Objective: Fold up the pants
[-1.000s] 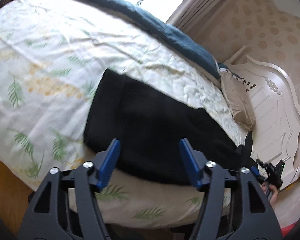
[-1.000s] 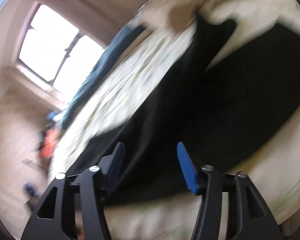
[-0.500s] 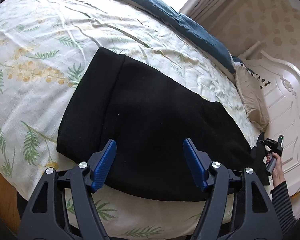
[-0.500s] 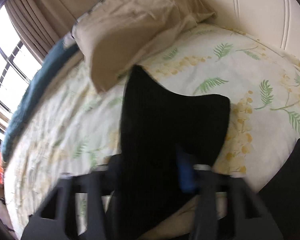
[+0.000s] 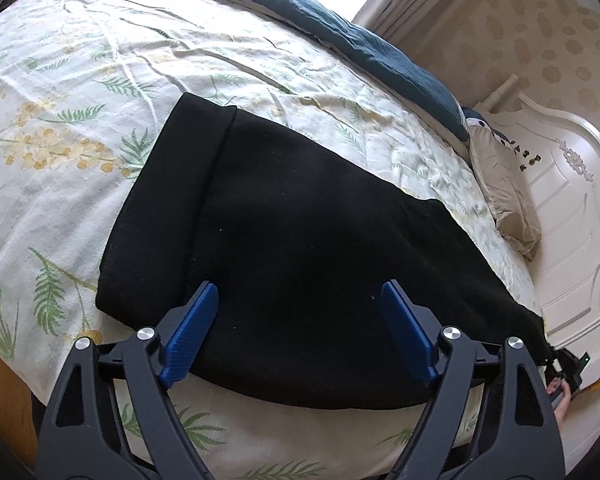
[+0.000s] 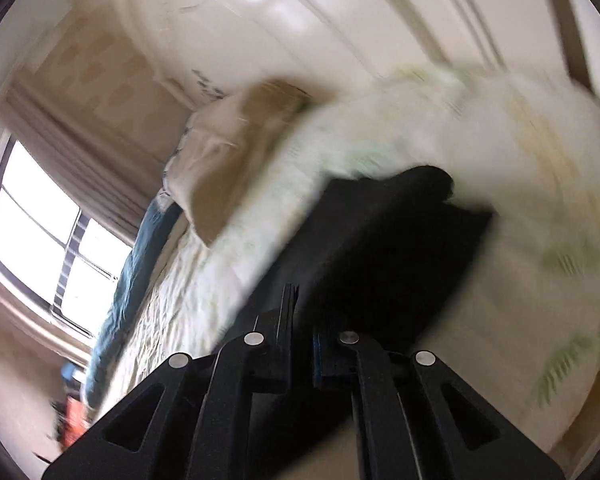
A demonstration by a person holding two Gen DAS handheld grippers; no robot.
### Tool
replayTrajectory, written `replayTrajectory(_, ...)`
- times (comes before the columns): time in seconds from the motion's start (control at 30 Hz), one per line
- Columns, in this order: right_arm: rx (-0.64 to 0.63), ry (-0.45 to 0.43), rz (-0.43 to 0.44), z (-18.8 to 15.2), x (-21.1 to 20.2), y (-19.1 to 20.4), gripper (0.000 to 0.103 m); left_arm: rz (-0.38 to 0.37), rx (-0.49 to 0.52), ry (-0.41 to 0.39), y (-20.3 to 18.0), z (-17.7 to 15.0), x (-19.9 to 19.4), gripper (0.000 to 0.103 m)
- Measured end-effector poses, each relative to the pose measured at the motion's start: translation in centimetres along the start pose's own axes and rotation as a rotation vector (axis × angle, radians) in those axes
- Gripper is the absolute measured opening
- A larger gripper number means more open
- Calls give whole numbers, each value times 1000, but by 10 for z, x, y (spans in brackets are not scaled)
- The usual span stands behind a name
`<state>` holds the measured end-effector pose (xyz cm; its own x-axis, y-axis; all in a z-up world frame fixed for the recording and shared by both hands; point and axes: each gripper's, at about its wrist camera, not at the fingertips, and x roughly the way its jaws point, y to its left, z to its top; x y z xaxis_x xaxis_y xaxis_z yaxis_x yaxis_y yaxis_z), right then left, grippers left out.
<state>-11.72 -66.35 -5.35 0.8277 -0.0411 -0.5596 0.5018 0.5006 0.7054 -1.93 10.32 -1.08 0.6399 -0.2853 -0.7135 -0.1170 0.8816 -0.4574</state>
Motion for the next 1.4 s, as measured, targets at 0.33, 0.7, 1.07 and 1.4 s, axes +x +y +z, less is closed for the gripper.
replayTrajectory(0.33,150,-32,139,15,7,-28,29,-12,18,-12,-1,-2,2,90)
replayTrajectory(0.7,220,-63,189,16,1,-44,25,0,34,-8,-4,-2,2,91)
replayTrajectory(1.07,144,197,462,-75,2,22,56,2,41,-10,-6,-1,3,91)
replayTrajectory(1.4,-25,318,443,-140,30,89,49,-16,22,-25,-4,0,2,91)
